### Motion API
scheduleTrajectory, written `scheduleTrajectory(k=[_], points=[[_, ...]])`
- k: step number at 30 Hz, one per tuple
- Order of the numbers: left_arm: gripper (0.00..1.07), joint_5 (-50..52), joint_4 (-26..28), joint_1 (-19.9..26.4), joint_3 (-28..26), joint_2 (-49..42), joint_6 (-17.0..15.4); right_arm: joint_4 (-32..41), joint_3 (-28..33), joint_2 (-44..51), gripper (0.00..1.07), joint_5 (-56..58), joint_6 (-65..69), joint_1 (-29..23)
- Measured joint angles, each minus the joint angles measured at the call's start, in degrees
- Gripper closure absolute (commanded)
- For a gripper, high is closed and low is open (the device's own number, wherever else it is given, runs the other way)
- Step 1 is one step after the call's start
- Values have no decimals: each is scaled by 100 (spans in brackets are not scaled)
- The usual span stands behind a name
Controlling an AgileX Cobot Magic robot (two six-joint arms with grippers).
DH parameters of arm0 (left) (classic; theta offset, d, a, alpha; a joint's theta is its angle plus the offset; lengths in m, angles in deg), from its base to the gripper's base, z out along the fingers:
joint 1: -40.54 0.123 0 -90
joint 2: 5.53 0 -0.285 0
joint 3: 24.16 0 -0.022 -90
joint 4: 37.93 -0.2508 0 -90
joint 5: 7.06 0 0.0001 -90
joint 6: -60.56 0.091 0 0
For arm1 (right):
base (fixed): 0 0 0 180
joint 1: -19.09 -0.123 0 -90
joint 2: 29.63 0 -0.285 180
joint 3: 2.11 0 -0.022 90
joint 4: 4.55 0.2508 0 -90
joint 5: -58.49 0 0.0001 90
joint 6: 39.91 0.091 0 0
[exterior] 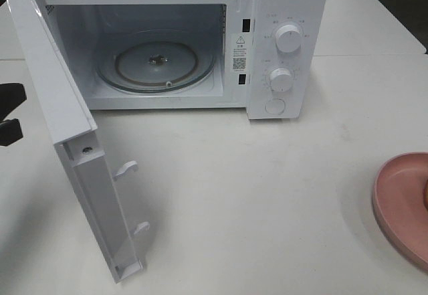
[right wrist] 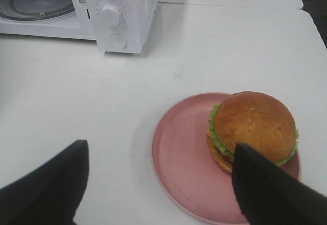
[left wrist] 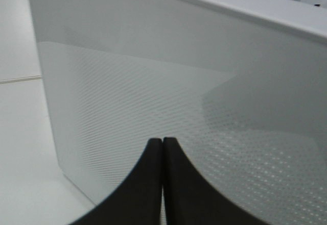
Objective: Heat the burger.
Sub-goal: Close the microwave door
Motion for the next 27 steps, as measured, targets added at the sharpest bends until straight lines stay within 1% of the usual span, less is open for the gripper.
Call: scheduleTrajectory(k=[2, 3, 4, 5, 6, 7, 8, 9, 10, 11, 12, 13, 15, 16, 17, 18, 19, 20, 21, 23, 24, 26, 27], points=[[107, 0, 252, -275, -40, 115, 23, 0, 0, 0, 32, 0, 0, 0], [107, 0, 252, -275, -40, 115, 23, 0, 0, 0, 32, 0, 0, 0], [107, -6, 516, -487, -86, 172, 115, 0, 0, 0, 32, 0, 0, 0], [107, -6, 516, -487, -86, 172, 115, 0, 0, 0, 32, 0, 0, 0], [107, -40, 756, -676, -120, 218, 218, 0, 0, 0, 32, 0, 0, 0], [107, -40, 888, -768, -160, 241, 304, 0, 0, 0, 32, 0, 0, 0], [107, -40, 888, -768, -160, 241, 304, 0, 0, 0, 32, 0, 0, 0], [107, -29, 1094, -1008, -252, 309, 470, 0, 0, 0, 32, 0, 0, 0], [107, -29, 1094, -1008, -252, 309, 470, 0, 0, 0, 32, 0, 0, 0], [107, -29, 1203, -1134, -286, 338, 544, 0, 0, 0, 32, 0, 0, 0], [107, -23, 1438, -1352, -384, 413, 659, 0, 0, 0, 32, 0, 0, 0], [107, -23, 1438, -1352, -384, 413, 659, 0, 0, 0, 32, 0, 0, 0], [107, -29, 1805, -1667, -539, 596, 808, 0, 0, 0, 32, 0, 0, 0], [107, -29, 1805, -1667, -539, 596, 808, 0, 0, 0, 32, 0, 0, 0], [107, -92, 2023, -1902, -682, 739, 905, 0, 0, 0, 32, 0, 0, 0], [107, -92, 2023, -1902, -682, 739, 905, 0, 0, 0, 32, 0, 0, 0], [107, -149, 2108, -2017, -779, 802, 957, 0, 0, 0, 32, 0, 0, 0], [107, -264, 2275, -2223, -985, 945, 1089, 0, 0, 0, 32, 0, 0, 0], [107, -264, 2275, -2223, -985, 945, 1089, 0, 0, 0, 32, 0, 0, 0], [107, -470, 2527, -2510, -1289, 1180, 1255, 0, 0, 0, 32, 0, 0, 0], [107, -470, 2527, -2510, -1289, 1180, 1255, 0, 0, 0, 32, 0, 0, 0], [107, -584, 2819, -2756, -1610, 1398, 1438, 0, 0, 0, 32, 0, 0, 0], [107, -584, 2819, -2756, -1610, 1398, 1438, 0, 0, 0, 32, 0, 0, 0]])
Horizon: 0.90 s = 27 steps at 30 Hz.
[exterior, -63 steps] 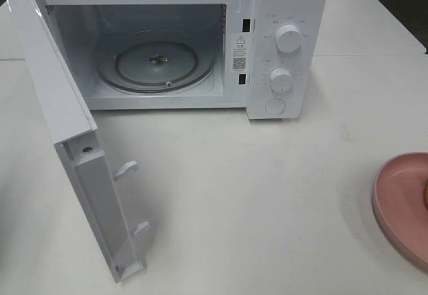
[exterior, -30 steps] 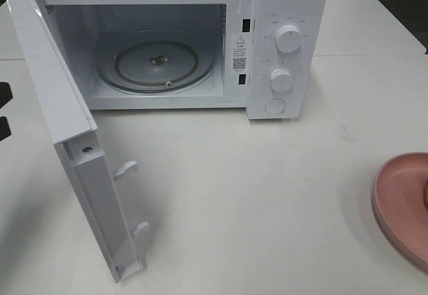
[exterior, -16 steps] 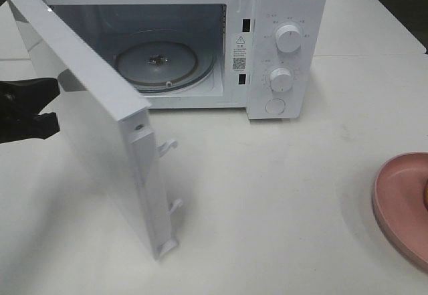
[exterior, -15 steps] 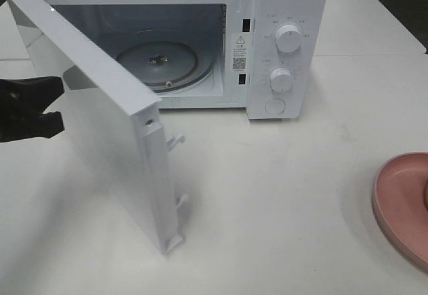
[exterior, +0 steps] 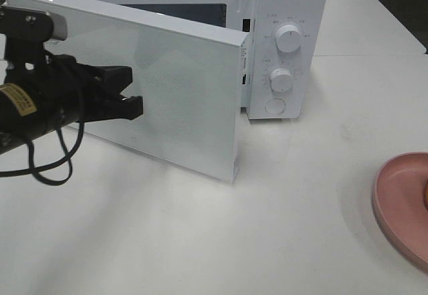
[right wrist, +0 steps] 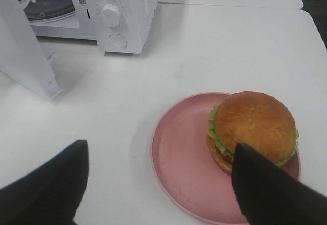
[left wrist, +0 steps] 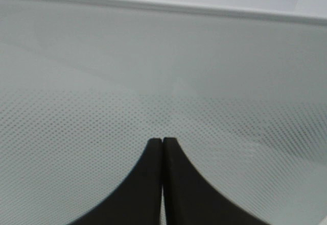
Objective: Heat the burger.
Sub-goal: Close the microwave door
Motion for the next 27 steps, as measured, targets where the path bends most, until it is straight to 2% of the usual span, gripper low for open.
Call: scheduleTrajectory(k=[3, 5, 9, 10, 11, 13, 16, 20, 23, 27], points=[[107, -138, 413, -275, -487, 304, 246, 0, 0, 0, 32, 0, 0, 0], [107, -172, 510, -338, -625, 384, 281, 0, 0, 0, 32, 0, 0, 0], [107, -424, 905, -584, -1272, 762, 487, 0, 0, 0, 32, 0, 0, 0], [107, -424, 905, -584, -1272, 762, 487, 0, 0, 0, 32, 0, 0, 0], [107, -533, 957, -665, -1553, 905, 567, 0, 0, 0, 32, 0, 0, 0], [107, -584, 974, -699, -1656, 985, 596, 0, 0, 0, 32, 0, 0, 0], [107, -693, 1071, -762, -2108, 1266, 710, 0, 0, 0, 32, 0, 0, 0], [107, -728, 1112, -785, -2435, 1461, 716, 0, 0, 0, 32, 0, 0, 0], [107, -951, 1157, -785, -2934, 1793, 733, 0, 0, 0, 32, 0, 0, 0], [107, -1180, 1146, -808, -3197, 1965, 733, 0, 0, 0, 32, 0, 0, 0]])
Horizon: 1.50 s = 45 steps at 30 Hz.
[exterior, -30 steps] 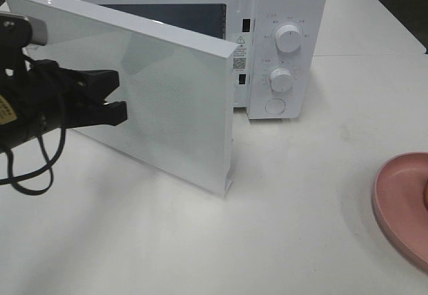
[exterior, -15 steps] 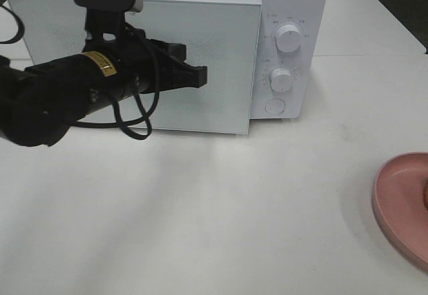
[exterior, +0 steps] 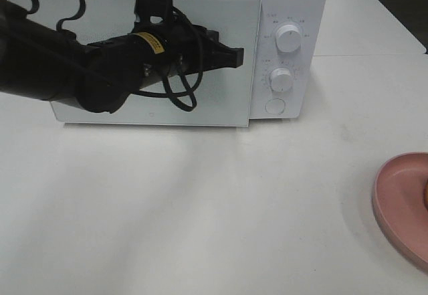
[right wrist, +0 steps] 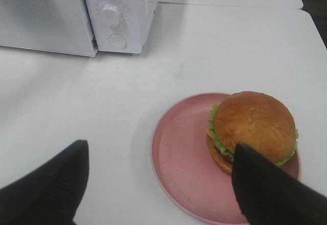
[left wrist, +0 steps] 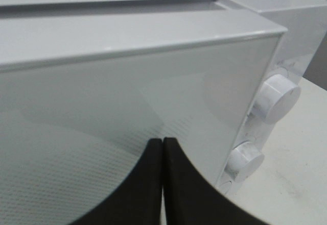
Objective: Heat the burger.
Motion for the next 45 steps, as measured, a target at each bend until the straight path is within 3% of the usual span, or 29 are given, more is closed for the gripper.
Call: scheduleTrajectory(k=[9, 11, 14, 16, 27, 36, 43, 44, 45], points=[[107, -390, -63, -69, -544, 367, 6, 0, 0, 0, 32, 0, 0, 0], [107, -699, -52, -97, -877, 527, 115, 0, 0, 0, 32, 0, 0, 0], [107, -768, -52, -109, -940, 561, 160, 0, 0, 0, 32, 0, 0, 0], [107, -945, 17, -120, -1146, 625, 476, 0, 0, 0, 32, 0, 0, 0], [107, -1112, 206, -6, -1226, 682, 653, 6, 0, 0, 32, 0, 0, 0], [107, -2206, 401, 115, -1261, 298, 665, 6, 0, 0, 32, 0, 0, 0], [106, -3913, 407, 143, -1289, -138, 665, 6, 0, 0, 32, 0, 0, 0], [102, -4194, 401, 143, -1289, -195, 665, 6, 0, 0, 32, 0, 0, 0], [89, -4733, 401, 143, -1295, -269, 665, 6, 0, 0, 32, 0, 0, 0]])
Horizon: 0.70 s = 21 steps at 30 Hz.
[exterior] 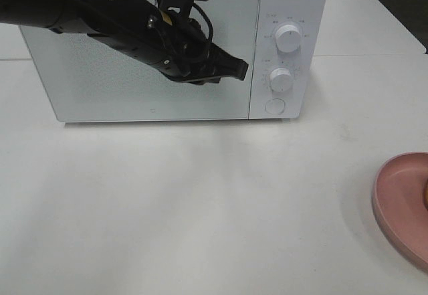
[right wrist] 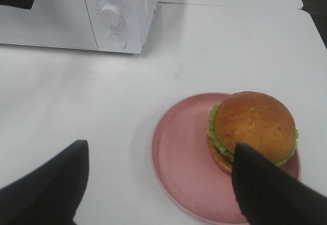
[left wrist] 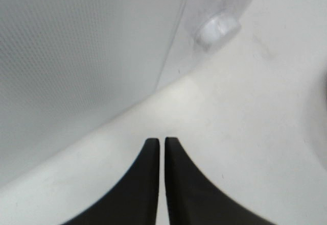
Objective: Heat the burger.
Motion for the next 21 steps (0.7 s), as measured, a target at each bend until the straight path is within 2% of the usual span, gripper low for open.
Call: scheduleTrajectory(k=[1, 2, 3, 4, 5, 6, 8, 14, 18, 21], points=[[89, 0, 0, 0, 0, 0, 0, 0, 0, 0, 32, 0, 0, 0], [67, -470, 0, 0, 0, -86, 0, 0, 0, 0, 32, 0, 0, 0], [53, -705, 0, 0, 0, -138, 0, 0, 0, 0, 32, 0, 0, 0], [53, -705, 0, 0, 0, -138, 0, 0, 0, 0, 32, 0, 0, 0], [24, -1123, 0, 0, 0, -223, -23, 0, 0, 0, 32, 0, 0, 0], [24, -1123, 0, 0, 0, -223, -23, 0, 0, 0, 32, 0, 0, 0], [5, -1742, 0, 0, -6, -338, -138, 0, 0, 0, 32, 0, 0, 0], [6, -2653, -29, 0, -17, -453, -155, 0, 0, 0, 32, 0, 0, 0], [6, -3747, -92, 0, -23, -602, -155, 0, 0, 0, 32, 0, 0, 0], [6, -4125, -109, 29, -23, -705, -292, 0, 0, 0, 32, 0, 0, 0]])
